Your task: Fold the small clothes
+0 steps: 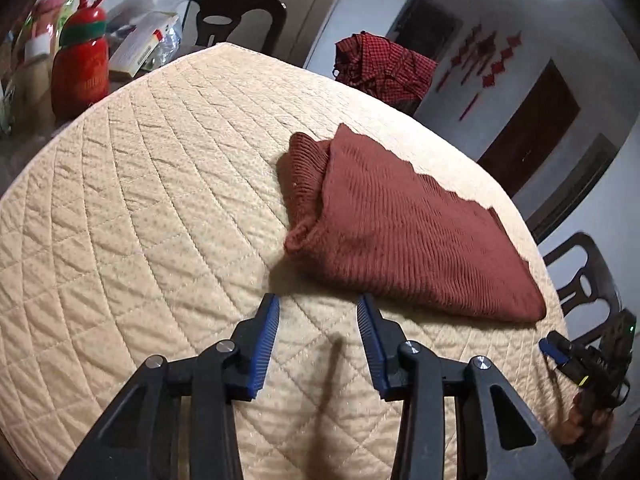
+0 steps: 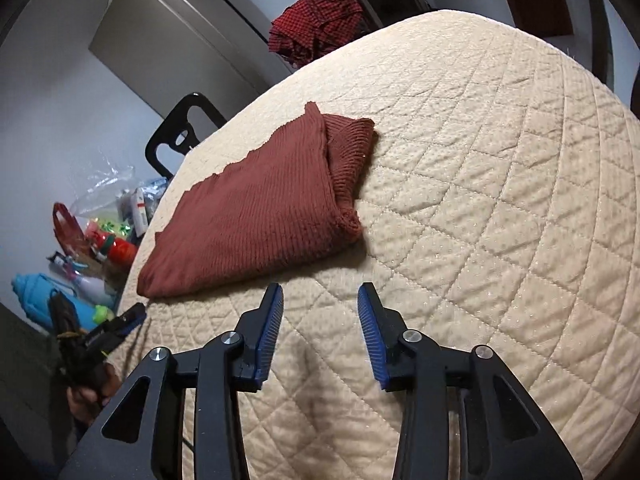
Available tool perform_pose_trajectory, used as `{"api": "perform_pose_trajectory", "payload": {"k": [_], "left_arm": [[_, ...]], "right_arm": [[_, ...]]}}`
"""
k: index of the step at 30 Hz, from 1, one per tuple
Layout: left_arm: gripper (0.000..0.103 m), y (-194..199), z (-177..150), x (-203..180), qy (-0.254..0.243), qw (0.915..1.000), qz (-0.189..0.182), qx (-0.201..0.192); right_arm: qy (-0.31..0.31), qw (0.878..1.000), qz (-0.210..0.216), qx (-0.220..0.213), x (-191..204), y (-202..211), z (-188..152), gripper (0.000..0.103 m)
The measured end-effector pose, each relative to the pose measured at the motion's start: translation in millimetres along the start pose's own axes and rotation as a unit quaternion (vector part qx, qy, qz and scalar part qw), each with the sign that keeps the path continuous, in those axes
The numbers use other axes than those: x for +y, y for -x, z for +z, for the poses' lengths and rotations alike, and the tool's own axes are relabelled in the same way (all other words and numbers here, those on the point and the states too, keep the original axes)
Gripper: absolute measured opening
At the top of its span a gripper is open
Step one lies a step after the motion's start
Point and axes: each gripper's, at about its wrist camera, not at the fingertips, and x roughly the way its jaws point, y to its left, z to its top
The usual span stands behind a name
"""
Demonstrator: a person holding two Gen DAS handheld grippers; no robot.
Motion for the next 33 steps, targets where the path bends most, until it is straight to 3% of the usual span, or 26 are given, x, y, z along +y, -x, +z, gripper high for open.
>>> {"api": "perform_pose_trajectory", "payload": {"k": [2,13,15,16,17,19,20,24,33], "left_arm": [[0.048,-4.6,6.0,0.9,0.009,0.9999,-0.006,-0.004],[0.049,-15.3,18.1,2.4,0.051,0.9981,-0.031,-0.017],[0.043,-16.0,18.5,2.5,0.050,0.9981,-0.031,-0.019],[0.033,-17.6,19.0,3.3,0.051,0.9982,-0.027,-0.017],[0.029,-19.1,19.3,4.2,0.054,0.9981,-0.023,-0.016],[0.019,-20.8,20.1,6.4,0.058,0.9979,-0.024,-0.015],[0.018,-21.1,20.3,7.0,0.060,0.9978,-0.025,-0.014],[0.013,-15.0,20.2,2.7,0.047,0.9984,-0.023,-0.018],[0.013,21.3,-4.2,-2.9,0.026,0.9989,-0.036,-0.017]], "right_arm": [[-0.014,1.000,0.005,-0.001,0.1,-4.1,5.3,0.048],[-0.104,0.993,0.044,-0.019,-13.8,-15.4,21.1,0.048],[-0.111,0.992,0.045,-0.025,-14.9,-15.6,21.9,0.048],[-0.112,0.992,0.043,-0.026,-14.6,-16.3,22.7,0.048],[-0.110,0.993,0.039,-0.027,-13.7,-16.1,22.9,0.046],[-0.101,0.994,0.025,-0.026,-12.6,-17.2,24.1,0.030],[-0.101,0.994,0.018,-0.024,-13.9,-17.9,24.5,0.017],[-0.102,0.994,0.020,-0.030,-16.4,-12.4,24.0,0.011],[-0.086,0.996,0.015,-0.028,-10.6,28.8,3.5,0.010]]}}
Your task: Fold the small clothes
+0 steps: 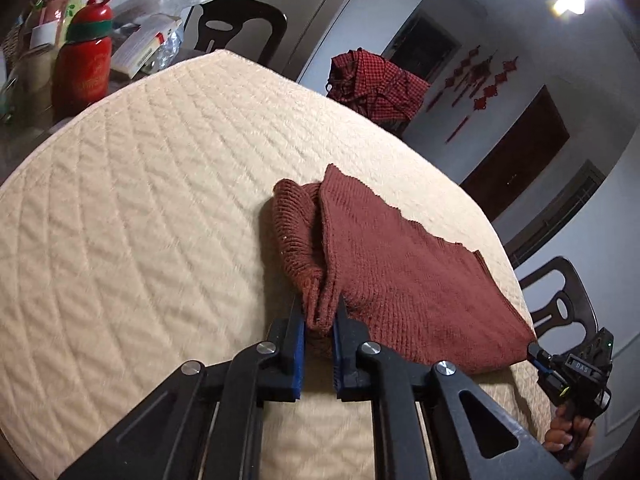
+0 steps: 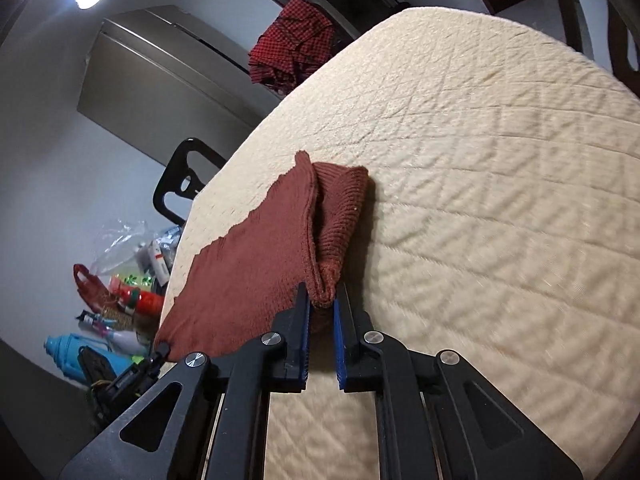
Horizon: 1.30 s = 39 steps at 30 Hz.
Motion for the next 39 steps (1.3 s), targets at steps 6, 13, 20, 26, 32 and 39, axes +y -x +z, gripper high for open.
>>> {"api": "perform_pose_trajectory", "payload": {"k": [6,13,20,26,32,39], "left_arm": [[0.013,10.4,-30.1,5.1,0.011,0.9997,0.000,0.023],[0.017,12.3,-31.9,2.7,-0.014,0.9997,0.004,0.019],[0.026,37.4,-10.0,-3.9,-0.065,0.9961,0.046,-0.038],[0.026,11.4,1.2,-43.5,-0.121,0.9909,0.049,-0.035],[0.026,-27.2,-7.2,-70.0,-0.173,0.9833,0.056,0.003],[0.026,-31.0,-11.4,-62.3,-0.165,0.9844,0.059,0.012]], "right_arm": [[-0.007,1.000,-0.023,0.018,-10.8,12.6,-22.3,0.010],[0.010,0.999,-0.039,0.019,-10.1,11.7,-24.7,0.015],[0.132,0.983,-0.110,-0.067,35.7,40.7,-20.1,0.016],[0.228,0.972,-0.061,-0.018,95.4,-18.1,-28.1,0.016],[0.298,0.952,-0.040,0.054,130.0,-82.2,-46.3,0.016],[0.325,0.941,-0.052,0.075,147.9,-112.7,-44.4,0.016]]}}
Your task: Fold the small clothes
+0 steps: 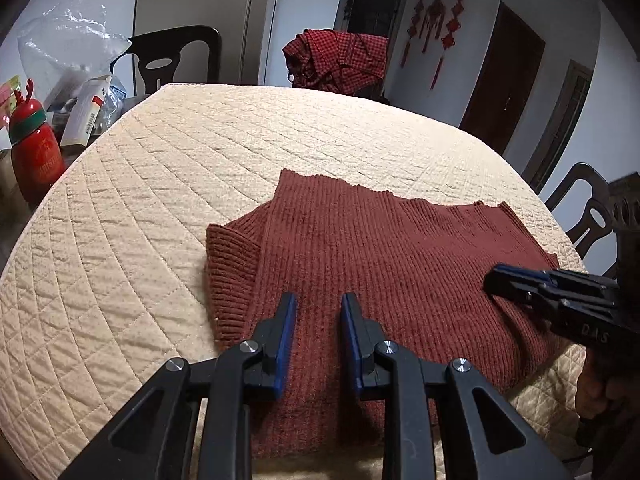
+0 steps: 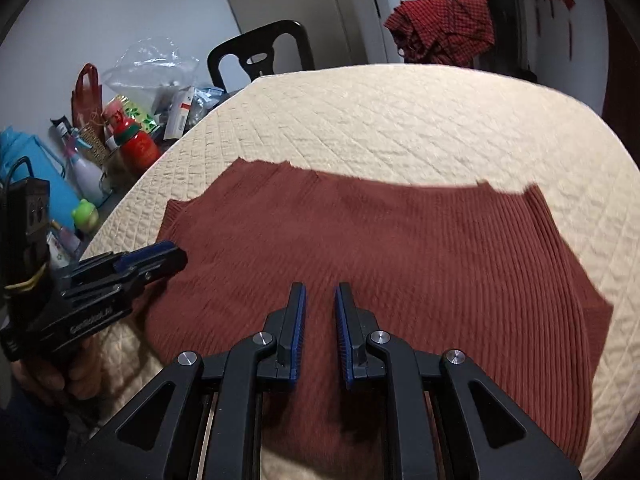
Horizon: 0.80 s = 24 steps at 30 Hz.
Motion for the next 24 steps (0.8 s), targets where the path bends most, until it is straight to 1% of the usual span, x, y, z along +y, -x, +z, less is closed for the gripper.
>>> {"api": "perform_pose_trajectory", "payload": {"k": [2,4,6,8,11,14,19,24], "left_arm": [[0.026,0.2,-0.1,-0.2,0.000,1.0000,0.000,-0.001],[0.026,-0.9,-0.2,-1.1,0.001,1.0000,0.000,-0.001],[0.026,-1.9,0.5,-1.5,0.001,1.0000,-0.001,-0.002],[0.026,-2.5,1.1,-0.8,0.001,1.0000,-0.002,-0.001],[0.026,-2.9,1.1,-0.6,0.004,1.0000,-0.006,-0.001],[0.026,-2.4,0.8,0.3,0.006,0.9999,-0.009,-0.001],[0.026,-2.2,0.9,0.9,0.006,0.9999,-0.009,-0.001],[0.026,-2.3,0.7,1.0,0.006,0.9999,-0.009,-0.001]], "right_arm": [[0.006,1.000,0.007,-0.005,5.4,1.3,2.4,0.016],[0.017,1.000,-0.001,0.002,9.5,-4.6,4.8,0.016],[0.011,1.000,-0.003,0.017,5.1,-16.5,6.9,0.015],[0.003,1.000,0.000,0.014,0.8,-22.0,11.8,0.015],[0.000,1.000,-0.017,0.012,-3.7,-28.2,19.3,0.015],[-0.011,1.000,-0.020,0.012,-7.1,-27.9,22.0,0.015],[-0.006,1.000,-0.003,-0.004,2.3,-2.6,8.3,0.015],[-0.001,1.000,0.008,0.009,10.3,6.3,-16.2,0.015]]}}
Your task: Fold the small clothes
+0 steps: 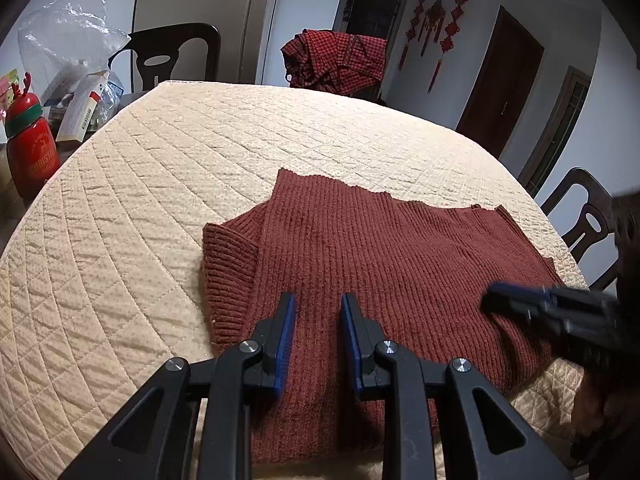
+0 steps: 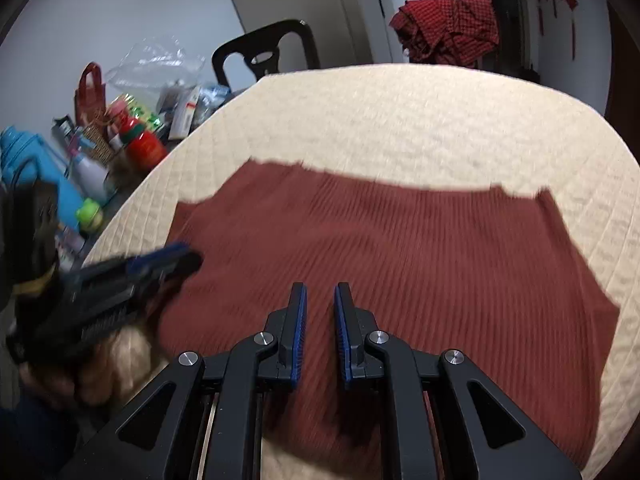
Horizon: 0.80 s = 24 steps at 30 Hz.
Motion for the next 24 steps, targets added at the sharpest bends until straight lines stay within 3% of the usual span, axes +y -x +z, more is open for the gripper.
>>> {"api": "perform_pose_trajectory", "payload": {"k": [9,10,12,14,17,24], "left_arm": [[0.026,4.5,1.7,0.8,-0.002,1.0000,0.005,-0.004],[0.028,7.3,2.8,3.2,0.001,1.0000,0.006,-0.007],[0.048,13.0,5.8,10.8,0.014,0.9997,0.008,-0.018],[0.059,16.6,8.5,21.5,0.031,0.9990,0.014,-0.028],[0.060,13.2,10.6,40.0,0.057,0.9979,0.024,-0.021],[0.061,-11.9,10.9,49.7,0.074,0.9971,-0.013,0.014]], "right_arm": [[0.003,1.000,0.013,-0.003,5.4,16.5,-21.6,0.015],[0.004,1.000,0.014,-0.003,5.0,16.4,-22.4,0.015],[0.000,1.000,0.016,-0.002,3.8,16.5,-23.1,0.015],[-0.001,1.000,0.019,-0.003,3.3,17.1,-23.6,0.015],[-0.003,1.000,0.023,-0.004,2.7,17.5,-23.6,0.015],[-0.004,1.000,0.024,-0.012,-0.3,16.5,-16.5,0.015]]}}
